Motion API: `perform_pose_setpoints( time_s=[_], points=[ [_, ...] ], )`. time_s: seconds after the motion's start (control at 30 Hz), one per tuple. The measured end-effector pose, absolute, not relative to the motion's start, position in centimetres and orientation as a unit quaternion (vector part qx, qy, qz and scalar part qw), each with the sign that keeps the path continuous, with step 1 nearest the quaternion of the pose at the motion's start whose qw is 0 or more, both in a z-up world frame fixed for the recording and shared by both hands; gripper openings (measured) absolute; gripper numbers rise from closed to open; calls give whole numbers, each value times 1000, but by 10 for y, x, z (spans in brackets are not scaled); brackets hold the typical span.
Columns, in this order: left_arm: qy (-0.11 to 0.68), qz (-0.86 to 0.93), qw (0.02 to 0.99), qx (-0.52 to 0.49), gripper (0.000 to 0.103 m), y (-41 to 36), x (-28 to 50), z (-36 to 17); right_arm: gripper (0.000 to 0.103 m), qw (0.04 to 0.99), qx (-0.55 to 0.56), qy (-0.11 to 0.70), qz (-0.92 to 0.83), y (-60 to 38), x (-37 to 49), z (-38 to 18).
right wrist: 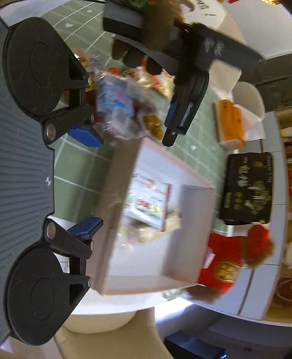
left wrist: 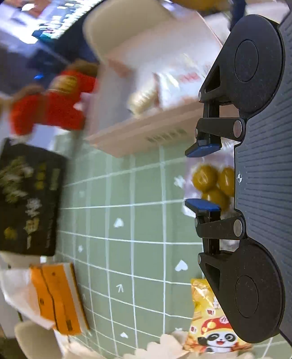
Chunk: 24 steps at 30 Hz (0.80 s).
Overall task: Organize snacks
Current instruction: 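Grasp a clear snack stick bag with the left gripper while the right grasps another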
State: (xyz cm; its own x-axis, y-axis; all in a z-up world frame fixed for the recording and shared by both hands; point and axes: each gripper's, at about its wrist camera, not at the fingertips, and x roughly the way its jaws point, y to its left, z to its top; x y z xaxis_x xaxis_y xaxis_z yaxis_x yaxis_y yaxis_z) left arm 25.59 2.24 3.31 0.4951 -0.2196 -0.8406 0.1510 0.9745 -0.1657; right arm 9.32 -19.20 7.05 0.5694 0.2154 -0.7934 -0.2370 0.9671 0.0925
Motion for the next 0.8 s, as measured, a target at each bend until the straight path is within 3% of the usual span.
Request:
perform_pose_setpoints(
  time_s=[0.27,0.4,0.6,0.67,0.7,0.8],
  points=[
    [473,-124,869,-70,39,55,184,32,70,873,15,459,163,-170,107,54],
    [486,-121,856,-125,31,77,147,32,70,870,26,458,182,-147,117,49],
    [473,-68,859,-185,31,110,119,38,70,868,25,464,177,-109,139,36],
    [459,-47,866,-191,31,119,116,44,65,867,31,465,174,-104,142,32],
    [452,-39,870,-194,31,123,116,47,50,869,32,462,175,-104,141,33],
    [441,-39,876,-190,31,124,130,56,42,867,17,460,189,-106,134,39]
  ],
)
